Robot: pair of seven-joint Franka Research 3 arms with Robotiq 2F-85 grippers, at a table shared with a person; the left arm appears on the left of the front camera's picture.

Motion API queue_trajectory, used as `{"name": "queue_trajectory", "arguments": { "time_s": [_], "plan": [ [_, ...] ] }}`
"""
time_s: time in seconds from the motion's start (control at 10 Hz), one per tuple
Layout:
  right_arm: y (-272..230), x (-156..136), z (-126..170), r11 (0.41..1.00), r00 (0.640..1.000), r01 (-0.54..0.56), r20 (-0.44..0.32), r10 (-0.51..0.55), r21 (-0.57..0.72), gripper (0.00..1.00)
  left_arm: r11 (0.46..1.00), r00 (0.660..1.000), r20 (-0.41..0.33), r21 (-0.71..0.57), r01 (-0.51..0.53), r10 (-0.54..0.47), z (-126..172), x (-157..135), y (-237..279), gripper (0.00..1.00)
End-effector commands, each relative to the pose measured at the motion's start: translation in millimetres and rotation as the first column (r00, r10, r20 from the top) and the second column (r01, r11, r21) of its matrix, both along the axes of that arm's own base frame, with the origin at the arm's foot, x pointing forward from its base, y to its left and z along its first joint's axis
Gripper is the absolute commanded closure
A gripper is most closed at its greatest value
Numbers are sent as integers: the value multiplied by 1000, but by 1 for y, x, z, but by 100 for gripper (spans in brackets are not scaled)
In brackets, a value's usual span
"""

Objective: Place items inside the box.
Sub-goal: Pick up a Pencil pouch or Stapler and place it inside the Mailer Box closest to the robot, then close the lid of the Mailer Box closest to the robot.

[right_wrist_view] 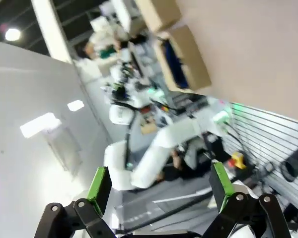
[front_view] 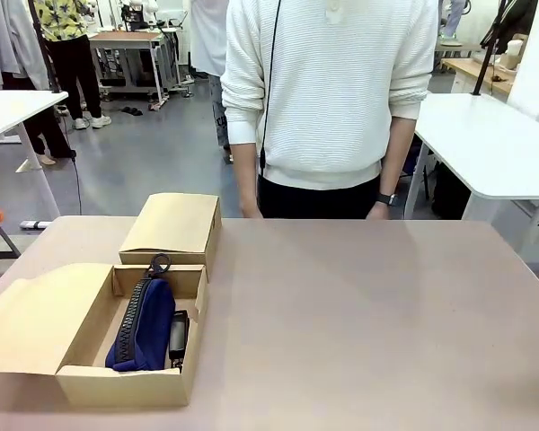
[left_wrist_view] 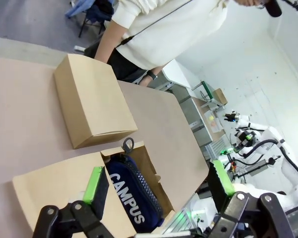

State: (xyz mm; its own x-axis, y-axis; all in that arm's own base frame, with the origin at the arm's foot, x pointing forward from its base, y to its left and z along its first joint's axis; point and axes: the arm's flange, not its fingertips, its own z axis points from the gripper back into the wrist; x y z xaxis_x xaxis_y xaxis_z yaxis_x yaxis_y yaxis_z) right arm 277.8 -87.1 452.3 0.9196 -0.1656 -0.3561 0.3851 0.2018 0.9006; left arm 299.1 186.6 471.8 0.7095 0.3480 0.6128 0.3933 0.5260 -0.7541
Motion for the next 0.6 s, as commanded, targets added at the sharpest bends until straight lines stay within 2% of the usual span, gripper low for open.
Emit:
{"name": "queue_trajectory", "arguments": {
  "time_s": [0.0,0.5],
  "plan": [
    [-10,-8,24,996,997,78,12,-78,46,0,1000,1000,28,-9,0,0,1,0,-1,0],
    [-10,-8,24,996,997,78,12,-78,46,0,1000,1000,28,-9,0,0,1,0,-1,0]
  ]
}}
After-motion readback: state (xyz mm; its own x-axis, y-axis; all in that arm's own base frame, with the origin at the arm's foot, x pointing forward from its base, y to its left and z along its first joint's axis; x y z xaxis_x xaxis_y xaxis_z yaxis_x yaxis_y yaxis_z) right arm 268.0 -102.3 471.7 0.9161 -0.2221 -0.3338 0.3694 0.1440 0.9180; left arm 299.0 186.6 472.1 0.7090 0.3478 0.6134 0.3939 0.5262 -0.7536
